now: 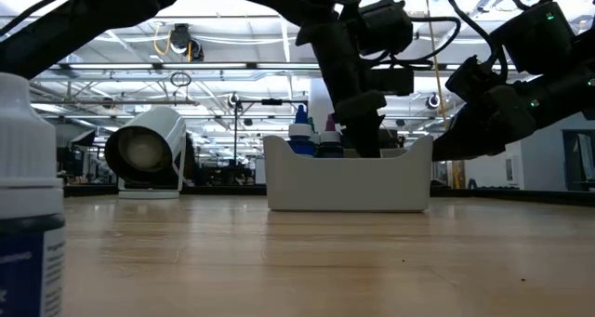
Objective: Pick & Place food coloring
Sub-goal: Put the small dark orange food coloring bottle into the bin
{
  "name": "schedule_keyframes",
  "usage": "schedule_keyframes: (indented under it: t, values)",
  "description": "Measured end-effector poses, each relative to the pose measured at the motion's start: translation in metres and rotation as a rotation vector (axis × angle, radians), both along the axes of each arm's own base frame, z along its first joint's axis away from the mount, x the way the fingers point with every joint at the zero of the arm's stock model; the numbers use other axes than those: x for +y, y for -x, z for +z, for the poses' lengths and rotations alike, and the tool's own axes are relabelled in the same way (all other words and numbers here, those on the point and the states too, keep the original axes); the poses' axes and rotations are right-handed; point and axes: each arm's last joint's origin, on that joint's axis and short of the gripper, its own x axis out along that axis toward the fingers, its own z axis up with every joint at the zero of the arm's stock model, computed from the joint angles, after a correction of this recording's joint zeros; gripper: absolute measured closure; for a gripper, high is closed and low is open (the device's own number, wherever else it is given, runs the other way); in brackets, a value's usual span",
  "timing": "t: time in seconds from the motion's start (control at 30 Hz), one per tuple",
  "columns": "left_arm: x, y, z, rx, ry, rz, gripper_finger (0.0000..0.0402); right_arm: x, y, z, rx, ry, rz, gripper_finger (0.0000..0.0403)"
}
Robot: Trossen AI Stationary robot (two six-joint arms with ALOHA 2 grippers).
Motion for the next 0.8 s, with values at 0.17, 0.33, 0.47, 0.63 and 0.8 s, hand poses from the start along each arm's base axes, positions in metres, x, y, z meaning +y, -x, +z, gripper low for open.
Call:
schedule_keyframes:
  t: [0.17,0.33,0.47,0.63,0.8]
  values:
    - [0.000,-0.003,-0.003,-0.013,-0.005,-0.006,0.0328,0.000,0.000,0.000,-0.001,0.002,0.001,0.0403]
    - [0.001,-0.006,-0.005,-0.041,-0.009,-0.010,0.0329,0.000,0.000,0.000,-0.001,0.002,0.002,0.0403]
    - [0.001,-0.007,-0.003,-0.049,-0.014,-0.017,0.0329,0.000,0.000,0.000,-0.001,0.002,0.002,0.0403]
    - [0.005,-0.008,-0.015,-0.021,-0.010,-0.007,0.0329,0.000,0.000,0.000,-0.001,0.002,0.002,0.0403]
    - [0.004,-0.009,-0.024,-0.004,-0.006,-0.007,0.0327,0.000,0.000,0.000,-0.006,0.002,0.003,0.0403]
